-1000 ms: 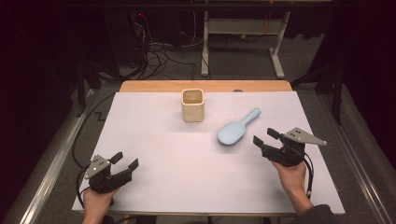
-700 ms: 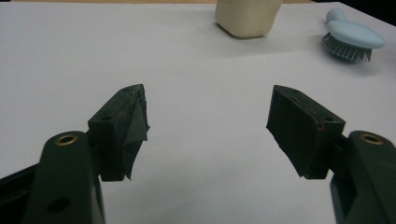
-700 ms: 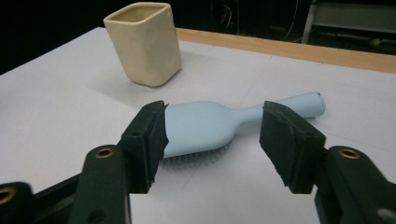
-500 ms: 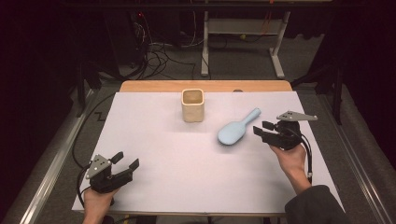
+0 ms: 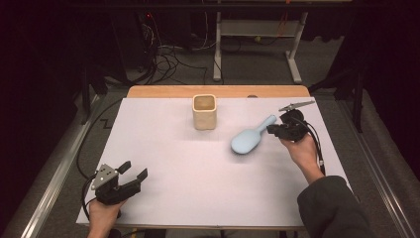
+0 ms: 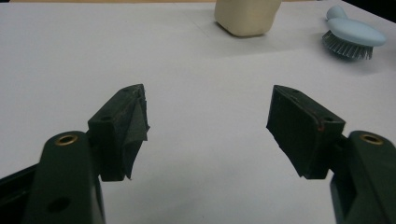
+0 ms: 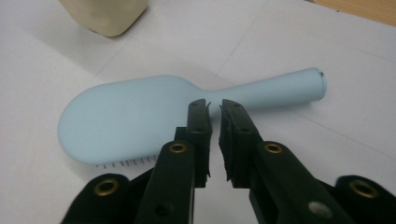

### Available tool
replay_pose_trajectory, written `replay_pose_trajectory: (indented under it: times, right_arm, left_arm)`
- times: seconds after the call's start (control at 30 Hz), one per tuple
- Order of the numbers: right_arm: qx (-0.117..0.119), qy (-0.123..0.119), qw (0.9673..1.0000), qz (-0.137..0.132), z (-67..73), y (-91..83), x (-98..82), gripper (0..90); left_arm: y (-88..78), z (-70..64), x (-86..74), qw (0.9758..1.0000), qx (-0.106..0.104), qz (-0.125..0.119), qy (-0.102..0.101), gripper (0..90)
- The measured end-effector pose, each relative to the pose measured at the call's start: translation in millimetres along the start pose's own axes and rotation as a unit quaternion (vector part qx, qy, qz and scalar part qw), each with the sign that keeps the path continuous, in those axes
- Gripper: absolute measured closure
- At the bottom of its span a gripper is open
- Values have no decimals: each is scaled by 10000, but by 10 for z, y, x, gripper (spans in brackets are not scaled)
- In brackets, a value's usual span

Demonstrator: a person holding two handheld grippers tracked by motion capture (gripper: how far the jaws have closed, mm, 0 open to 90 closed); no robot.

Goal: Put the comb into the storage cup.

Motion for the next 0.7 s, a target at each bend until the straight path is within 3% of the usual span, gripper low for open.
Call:
replay_pose_trajectory:
  times: [0.2,0.4,0.7]
  right_arm:
    - [-121,-29,9995,290,-38,100,155,900]
    - [-518,-230,9953,786,-58,343,339,900]
    - [-641,-113,9936,920,-100,476,550,900]
  left_arm:
    - [8,-3,2,10000,-22,15,21,297]
    - [22,-8,12,10000,-70,12,58,297]
    - [39,-16,13,10000,-65,39,61,297]
Point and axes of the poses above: each handheld gripper's, and its own axes: y roughly forward along the jaws, x roughly out of its top, z roughly to its left, the point moved 2 cm from there along y, roughly forward along the jaws, and after that the axes turned 3 degrees about y, right-handed, at the moved point
